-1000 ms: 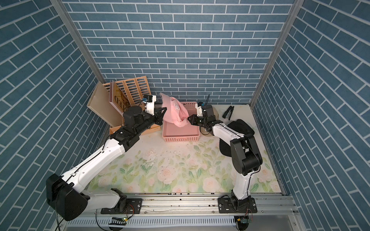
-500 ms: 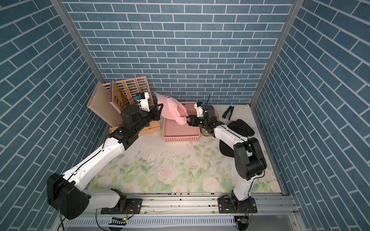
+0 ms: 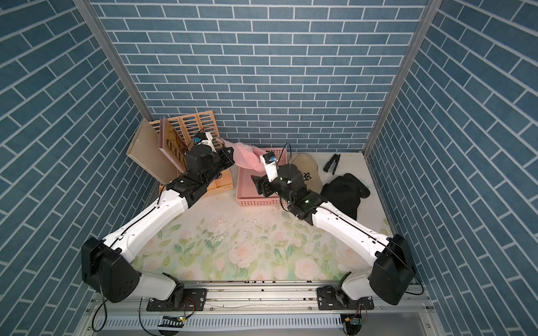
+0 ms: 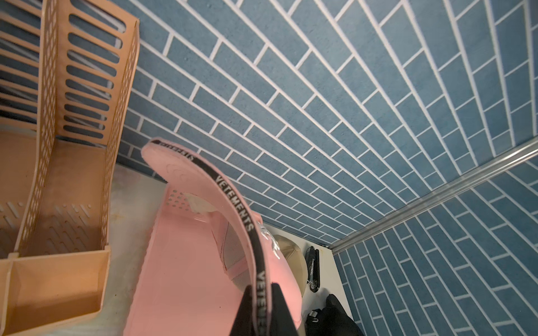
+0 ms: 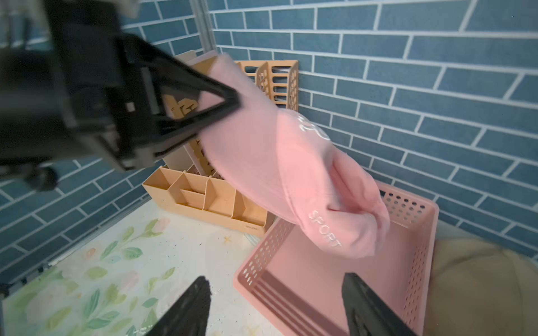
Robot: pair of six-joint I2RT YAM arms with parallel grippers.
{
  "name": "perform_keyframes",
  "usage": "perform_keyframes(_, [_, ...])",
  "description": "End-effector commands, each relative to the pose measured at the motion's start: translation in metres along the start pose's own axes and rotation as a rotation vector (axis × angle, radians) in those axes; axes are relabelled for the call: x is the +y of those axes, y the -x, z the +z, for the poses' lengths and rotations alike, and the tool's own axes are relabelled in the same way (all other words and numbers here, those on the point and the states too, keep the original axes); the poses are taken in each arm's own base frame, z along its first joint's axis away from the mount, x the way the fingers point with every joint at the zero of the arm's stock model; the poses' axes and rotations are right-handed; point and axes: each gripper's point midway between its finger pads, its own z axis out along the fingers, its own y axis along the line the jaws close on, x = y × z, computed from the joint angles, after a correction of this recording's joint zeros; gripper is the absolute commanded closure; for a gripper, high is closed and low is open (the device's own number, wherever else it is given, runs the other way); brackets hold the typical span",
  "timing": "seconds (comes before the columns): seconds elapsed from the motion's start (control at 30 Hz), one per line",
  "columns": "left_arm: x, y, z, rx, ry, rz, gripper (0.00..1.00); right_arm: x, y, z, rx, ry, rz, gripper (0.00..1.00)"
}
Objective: Turn the baseball cap inside out
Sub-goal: Turn over the baseball cap.
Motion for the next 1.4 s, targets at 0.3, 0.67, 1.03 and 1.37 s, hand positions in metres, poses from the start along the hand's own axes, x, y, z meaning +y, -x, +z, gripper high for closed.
perform_keyframes(0.3, [-0.026, -0.01, -0.008, 0.049, -0.074, -0.161, 1.0, -0.012, 0.017, 0.011, -0.168, -0.183, -0.231, 0.22])
perform_keyframes(0.67, [-0.037, -0.027, -0.012, 0.109, -0.12, -0.181, 1.0, -0.019, 0.011, 0.025, -0.184, -0.271, -0.317, 0.2])
perform_keyframes(1.03, [-0.051, -0.057, -0.016, 0.211, -0.189, -0.234, 1.0, -0.025, 0.016, 0.041, -0.204, -0.388, -0.407, 0.23])
perform_keyframes(1.37, [-0.038, -0.057, -0.023, 0.172, -0.163, -0.269, 1.0, -0.028, 0.02, 0.031, -0.241, -0.403, -0.396, 0.87])
